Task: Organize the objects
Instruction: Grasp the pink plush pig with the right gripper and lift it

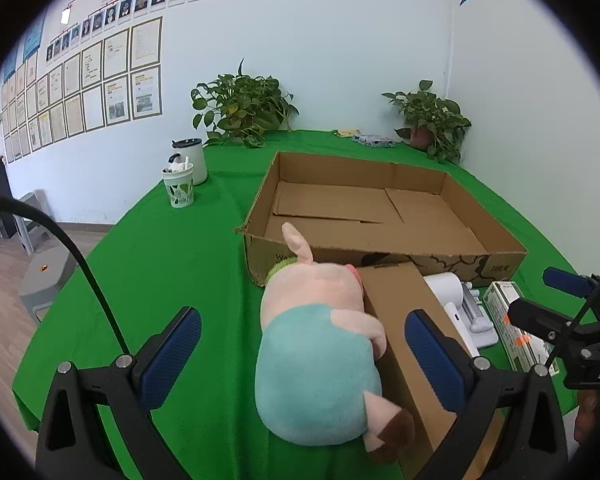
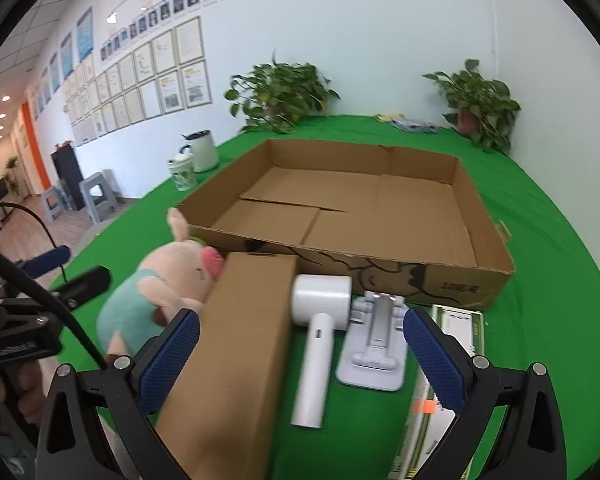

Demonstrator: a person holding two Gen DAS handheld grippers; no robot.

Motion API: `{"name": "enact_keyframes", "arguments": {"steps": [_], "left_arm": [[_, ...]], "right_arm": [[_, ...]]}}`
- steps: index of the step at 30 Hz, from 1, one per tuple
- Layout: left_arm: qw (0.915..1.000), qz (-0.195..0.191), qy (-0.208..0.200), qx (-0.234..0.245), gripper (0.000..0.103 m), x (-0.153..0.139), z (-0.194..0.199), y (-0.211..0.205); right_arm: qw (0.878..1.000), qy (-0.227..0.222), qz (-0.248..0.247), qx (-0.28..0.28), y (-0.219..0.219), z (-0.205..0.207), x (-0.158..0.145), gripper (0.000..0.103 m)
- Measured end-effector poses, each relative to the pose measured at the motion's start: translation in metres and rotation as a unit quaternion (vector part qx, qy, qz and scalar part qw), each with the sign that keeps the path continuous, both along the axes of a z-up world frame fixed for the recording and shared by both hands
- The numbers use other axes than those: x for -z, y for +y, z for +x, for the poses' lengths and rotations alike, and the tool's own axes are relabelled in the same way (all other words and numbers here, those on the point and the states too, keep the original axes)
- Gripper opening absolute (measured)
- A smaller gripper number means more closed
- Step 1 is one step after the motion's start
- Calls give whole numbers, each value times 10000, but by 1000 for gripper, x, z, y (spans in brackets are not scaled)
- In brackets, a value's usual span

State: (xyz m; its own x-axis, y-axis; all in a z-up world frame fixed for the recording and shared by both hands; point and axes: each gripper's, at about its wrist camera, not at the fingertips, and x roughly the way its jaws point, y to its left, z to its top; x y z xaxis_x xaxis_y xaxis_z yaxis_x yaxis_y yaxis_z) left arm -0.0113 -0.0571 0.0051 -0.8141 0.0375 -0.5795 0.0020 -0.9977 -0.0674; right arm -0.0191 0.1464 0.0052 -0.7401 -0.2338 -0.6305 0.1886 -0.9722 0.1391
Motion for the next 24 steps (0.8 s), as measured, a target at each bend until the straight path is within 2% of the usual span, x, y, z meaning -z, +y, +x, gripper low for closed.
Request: {"name": "enact_keyframes", "arguments": {"steps": [5,9,10,12,15,17,20,24], "left_arm": [[9968,342,-672,267,102,32,-7,-9],[9924,630,-978,404,101,52,-28,-15],[9911,756,-995,464,99,54,-32,-17],[9886,904,-979,702,82,56,-35,-16],[9898,707,-933,813,73,57,-31,-11],[9892,776,-928,827,66,58,-27,-15],[9883,1050,-869,686,62,56,-13,-32],[9865,1352,-854,348,61,58,13,-65]], "right_arm": [[9978,-75,-332,-567,-11,21,-8,102],[9944,-191,-671,-793,-8,29,-23,103],[9931,-266,-780,-839,-7,29,-26,103],[9908,-379,-786,-1034,-16,24,-29,103],[9872,-469,-481,-1447,-45,15,-34,103],[9828,-435,-330,-1763,-70,8,-39,103],[9737,-426,-339,-2210,-100,-1,-48,102],[9526,-772,-738,-2848,-135,-20,-46,102]]}}
